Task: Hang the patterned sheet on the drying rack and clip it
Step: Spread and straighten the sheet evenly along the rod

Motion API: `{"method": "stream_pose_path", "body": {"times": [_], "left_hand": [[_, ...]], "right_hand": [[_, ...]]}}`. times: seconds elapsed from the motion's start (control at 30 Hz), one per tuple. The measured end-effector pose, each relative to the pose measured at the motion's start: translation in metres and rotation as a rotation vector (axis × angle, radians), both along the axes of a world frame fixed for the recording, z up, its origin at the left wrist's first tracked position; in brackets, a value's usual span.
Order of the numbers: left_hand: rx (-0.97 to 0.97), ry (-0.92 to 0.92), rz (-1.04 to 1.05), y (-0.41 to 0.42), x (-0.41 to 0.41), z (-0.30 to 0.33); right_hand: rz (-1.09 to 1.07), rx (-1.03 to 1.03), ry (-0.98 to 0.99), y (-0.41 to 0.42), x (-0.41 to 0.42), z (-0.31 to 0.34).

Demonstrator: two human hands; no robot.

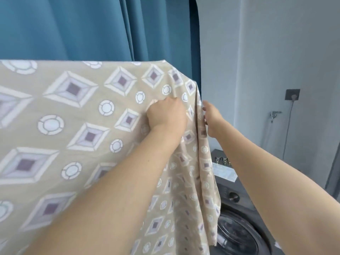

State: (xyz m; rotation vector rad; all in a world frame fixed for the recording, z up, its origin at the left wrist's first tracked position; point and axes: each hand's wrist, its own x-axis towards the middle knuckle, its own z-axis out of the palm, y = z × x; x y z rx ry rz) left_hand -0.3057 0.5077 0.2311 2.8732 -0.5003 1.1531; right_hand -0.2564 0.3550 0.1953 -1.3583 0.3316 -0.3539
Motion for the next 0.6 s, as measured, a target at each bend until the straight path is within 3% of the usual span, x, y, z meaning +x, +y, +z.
{"method": "stream_pose_path", "body": {"times": [0.13,0.37,0.43,0.5,0.53,0.57,0.6], "left_hand": [[-0.024,0.067,-0.018,0.002,0.002,-0.004],[0.263,0.259,0.048,0.000,-0.015,-0.007],[0.230,0.055,-0.003,-0.002,-0.019,0.009],[0.219,-0.361,-0.080,-0.003,-0.015,0.032],[0.214,-0.479,-0.095,-0.004,-0.007,0.045],[0.207,-0.516,-0.091,-0.005,0.003,0.057],[0.209,-0.437,-0.043,-0.005,0.012,0.069]], "right_hand": [[0.089,0.003,-0.021,-0.003,0.010,0.001],[0.208,-0.086,-0.093,-0.010,0.024,-0.001],[0.201,-0.093,-0.099,-0.017,0.027,0.000],[0.195,-0.137,-0.124,-0.025,0.029,0.004],[0.169,-0.162,-0.148,-0.029,0.030,0.006],[0.117,-0.167,-0.174,-0.034,0.031,0.010],[0.067,-0.153,-0.199,-0.038,0.032,0.012]]}}
